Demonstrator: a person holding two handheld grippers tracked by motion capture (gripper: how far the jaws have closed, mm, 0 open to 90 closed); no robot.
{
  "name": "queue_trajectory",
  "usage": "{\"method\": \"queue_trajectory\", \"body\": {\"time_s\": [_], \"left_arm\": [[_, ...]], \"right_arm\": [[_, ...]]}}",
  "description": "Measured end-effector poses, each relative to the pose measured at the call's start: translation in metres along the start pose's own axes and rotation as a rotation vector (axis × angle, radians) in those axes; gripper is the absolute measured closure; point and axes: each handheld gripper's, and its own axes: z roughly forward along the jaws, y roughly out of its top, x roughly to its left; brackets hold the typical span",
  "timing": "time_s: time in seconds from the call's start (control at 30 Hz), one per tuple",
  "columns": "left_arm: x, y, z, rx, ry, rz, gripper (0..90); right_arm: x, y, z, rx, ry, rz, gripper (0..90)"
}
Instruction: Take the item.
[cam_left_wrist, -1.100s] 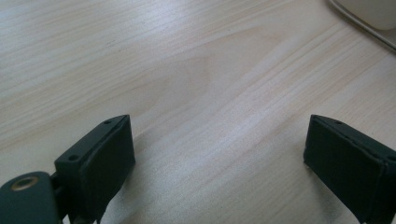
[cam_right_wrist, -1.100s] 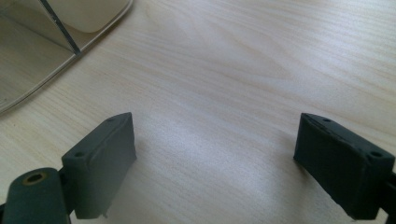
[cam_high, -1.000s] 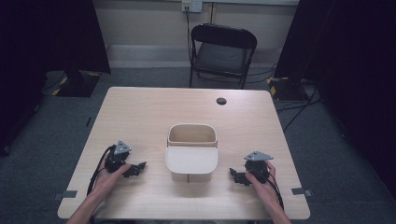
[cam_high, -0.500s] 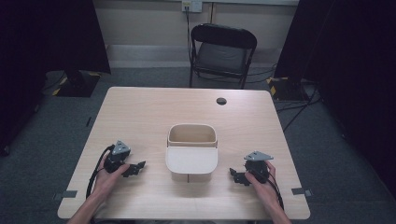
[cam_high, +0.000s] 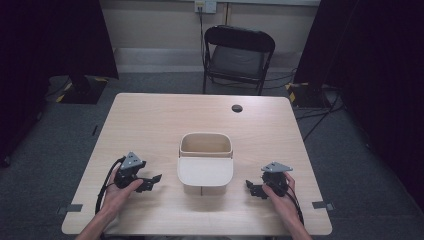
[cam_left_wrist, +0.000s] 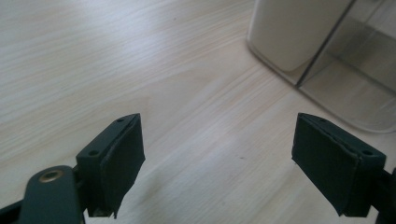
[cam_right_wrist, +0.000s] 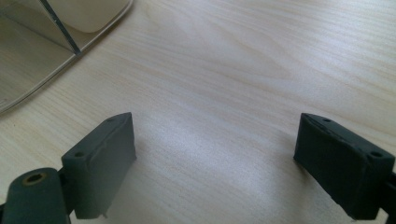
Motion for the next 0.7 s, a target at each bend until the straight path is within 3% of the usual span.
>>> {"method": "queue_trajectory", "body": {"time_s": [0.07,0.7], "left_arm": [[-0.002,0.001,-0.002,-0.039,-0.063,-0.005,16.5],[-0.028,0.012,-0.009,-0.089,-0.197,0.025,21.5]], "right_arm": [[0.0,0.0,0.0,0.0,0.0,-0.001,11.7],[0.0,0.0,0.0,0.0,0.0,-0.001,11.6]]}}
